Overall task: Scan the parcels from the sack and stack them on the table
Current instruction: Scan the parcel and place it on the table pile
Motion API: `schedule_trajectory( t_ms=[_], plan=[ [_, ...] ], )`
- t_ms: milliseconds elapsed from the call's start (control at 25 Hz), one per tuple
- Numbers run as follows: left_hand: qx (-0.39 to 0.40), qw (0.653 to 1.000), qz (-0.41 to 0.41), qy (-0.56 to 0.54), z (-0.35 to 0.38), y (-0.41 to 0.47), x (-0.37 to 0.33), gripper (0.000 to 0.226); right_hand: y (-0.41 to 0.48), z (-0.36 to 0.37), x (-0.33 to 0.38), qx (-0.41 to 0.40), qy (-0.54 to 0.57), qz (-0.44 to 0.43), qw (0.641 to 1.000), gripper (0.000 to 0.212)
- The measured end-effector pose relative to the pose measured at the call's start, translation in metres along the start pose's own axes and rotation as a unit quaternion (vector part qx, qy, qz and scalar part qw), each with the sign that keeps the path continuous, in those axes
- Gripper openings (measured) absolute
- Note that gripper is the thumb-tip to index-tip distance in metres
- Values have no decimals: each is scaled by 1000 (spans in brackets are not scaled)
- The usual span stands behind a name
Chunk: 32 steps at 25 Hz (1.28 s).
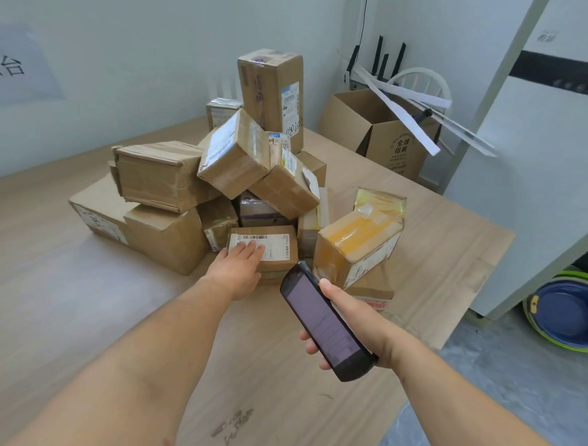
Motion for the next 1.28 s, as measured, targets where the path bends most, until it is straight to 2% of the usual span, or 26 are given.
schedule_trajectory(
  t_ms=[80, 200, 320, 400, 480, 560, 640, 800, 880, 960, 1160, 1280],
  plan=[
    [-7, 1000, -18, 10, 1, 1, -2, 64, 5, -5, -4, 7, -4, 6, 1000, 84],
    [-87, 995, -21, 36, -13, -15, -11, 59, 10, -2, -8, 18, -5, 10, 1000, 84],
    [-140, 990, -32, -18, -23, -36, 3, 55, 16, 9, -7, 33, -14, 10, 999, 85],
    [-107, 985, -90, -98, -14, -42, 32, 65, 18, 14, -3, 37, -17, 4, 999, 85],
    [13, 967, -132, -219, 17, -40, 56, 78, 21, 18, -3, 43, -18, 3, 999, 85],
    [159, 916, -133, -343, 57, -40, 59, 87, 24, 21, -9, 47, -19, 9, 999, 84],
    [211, 875, -127, -417, 77, -44, 57, 91, 28, 21, -17, 40, -24, 17, 999, 84],
    [211, 838, -106, -492, 85, -49, 43, 65, 34, 23, -24, 32, -31, 34, 998, 76],
    [196, 811, -75, -546, 81, -48, 39, 43, 36, 24, -25, 31, -38, 35, 998, 74],
    [191, 782, -39, -592, 75, -49, 38, 32, 38, 26, -28, 29, -46, 41, 998, 73],
    [176, 785, 14, -594, 63, -57, 53, 76, 42, 32, -26, 32, -63, 51, 996, 78],
    [205, 785, 35, -583, 58, -72, 60, 89, 40, 43, -21, 43, -55, 44, 997, 72]
  ],
)
Point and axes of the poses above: each hand's wrist, its own y-axis towards the middle knuckle, its own z-axis out of the palm, x = y × z, the point moved 9 cm from there along y, towards the middle knuckle, and after that the axes turned 15 degrees about x, right-handed, at the moved point
